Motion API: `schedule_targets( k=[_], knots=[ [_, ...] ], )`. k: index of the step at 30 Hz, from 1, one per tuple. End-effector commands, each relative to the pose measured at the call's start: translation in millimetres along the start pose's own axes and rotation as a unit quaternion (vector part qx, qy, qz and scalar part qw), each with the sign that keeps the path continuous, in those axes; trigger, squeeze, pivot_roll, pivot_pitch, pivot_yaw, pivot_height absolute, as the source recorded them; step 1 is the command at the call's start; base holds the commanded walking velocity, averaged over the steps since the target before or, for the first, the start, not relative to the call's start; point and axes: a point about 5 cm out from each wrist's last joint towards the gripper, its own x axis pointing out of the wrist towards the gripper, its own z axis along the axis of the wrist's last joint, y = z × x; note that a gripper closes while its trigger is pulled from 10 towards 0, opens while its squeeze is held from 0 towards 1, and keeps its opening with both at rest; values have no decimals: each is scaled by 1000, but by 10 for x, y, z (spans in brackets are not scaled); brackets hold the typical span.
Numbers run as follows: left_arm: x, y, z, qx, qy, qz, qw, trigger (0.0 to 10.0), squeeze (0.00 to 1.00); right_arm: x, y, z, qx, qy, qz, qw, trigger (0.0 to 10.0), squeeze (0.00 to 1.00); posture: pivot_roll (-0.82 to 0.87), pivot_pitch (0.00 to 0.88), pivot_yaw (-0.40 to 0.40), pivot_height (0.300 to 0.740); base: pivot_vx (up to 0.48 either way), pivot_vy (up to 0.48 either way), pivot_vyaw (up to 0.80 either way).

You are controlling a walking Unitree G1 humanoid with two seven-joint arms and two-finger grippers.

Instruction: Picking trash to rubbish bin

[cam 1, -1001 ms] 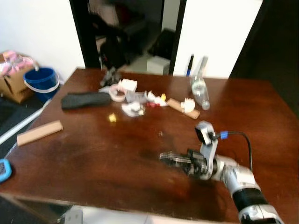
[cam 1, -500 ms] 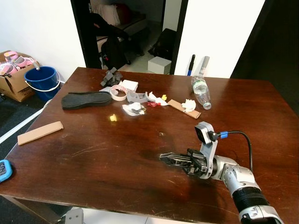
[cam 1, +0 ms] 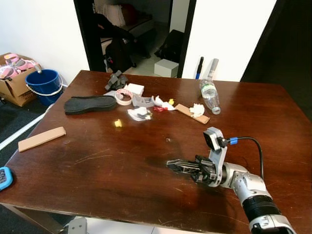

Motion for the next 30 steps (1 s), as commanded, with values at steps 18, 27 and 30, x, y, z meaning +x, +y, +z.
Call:
schedule_targets(
  k=[18,27,30],
  knots=[
    [-132,218,-429,17,96,18,995,10000,0,0,15,15,-3,1,6,1000,10000,0,139,172,-98,740,0,0,0],
    [-72,177,-301,51,100,19,994,10000,0,110,54,-99,0,8,-10,1000,10000,0,115,0,0,740,0,0,0],
    [-70,175,-292,51,99,18,994,10000,0,114,54,-98,-1,9,-9,1000,10000,0,115,0,0,740,0,0,0]
  ],
)
